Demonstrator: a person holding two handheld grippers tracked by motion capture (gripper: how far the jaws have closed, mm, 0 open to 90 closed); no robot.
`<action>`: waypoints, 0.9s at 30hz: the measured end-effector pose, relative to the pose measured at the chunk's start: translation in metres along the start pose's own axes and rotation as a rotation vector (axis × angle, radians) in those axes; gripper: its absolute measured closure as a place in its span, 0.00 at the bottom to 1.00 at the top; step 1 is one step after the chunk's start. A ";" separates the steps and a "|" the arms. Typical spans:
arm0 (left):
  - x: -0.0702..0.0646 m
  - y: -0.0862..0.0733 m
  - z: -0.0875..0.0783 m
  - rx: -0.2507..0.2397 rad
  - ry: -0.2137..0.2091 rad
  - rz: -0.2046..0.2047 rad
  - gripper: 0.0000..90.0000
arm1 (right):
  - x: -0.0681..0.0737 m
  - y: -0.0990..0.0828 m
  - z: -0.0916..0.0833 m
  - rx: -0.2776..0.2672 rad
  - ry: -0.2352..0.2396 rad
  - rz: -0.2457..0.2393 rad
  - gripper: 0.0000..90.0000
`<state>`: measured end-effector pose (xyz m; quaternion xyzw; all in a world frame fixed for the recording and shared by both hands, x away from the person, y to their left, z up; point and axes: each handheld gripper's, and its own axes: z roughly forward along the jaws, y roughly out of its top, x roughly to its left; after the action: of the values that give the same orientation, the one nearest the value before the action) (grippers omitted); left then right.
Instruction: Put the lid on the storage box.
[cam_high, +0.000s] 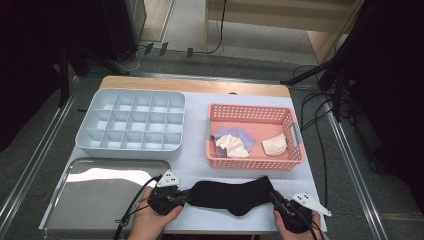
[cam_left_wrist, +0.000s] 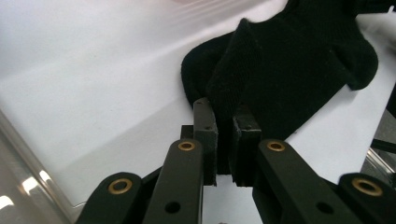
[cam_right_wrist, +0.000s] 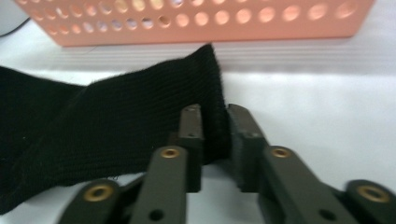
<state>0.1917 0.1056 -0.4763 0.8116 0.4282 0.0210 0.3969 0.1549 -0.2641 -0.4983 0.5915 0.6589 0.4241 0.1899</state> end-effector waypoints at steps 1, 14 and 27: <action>0.000 0.000 0.000 0.000 -0.001 -0.001 0.94 | -0.001 0.001 -0.001 -0.004 -0.010 -0.005 0.91; 0.004 0.006 -0.021 -0.138 -0.019 -0.062 0.78 | -0.004 -0.002 0.000 -0.004 0.020 0.044 0.80; -0.027 0.014 -0.001 -0.090 -0.069 0.043 1.00 | 0.003 0.007 -0.006 -0.018 0.067 0.062 0.89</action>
<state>0.1837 0.0819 -0.4582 0.8021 0.3954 0.0209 0.4470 0.1540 -0.2638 -0.4892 0.5952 0.6424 0.4555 0.1599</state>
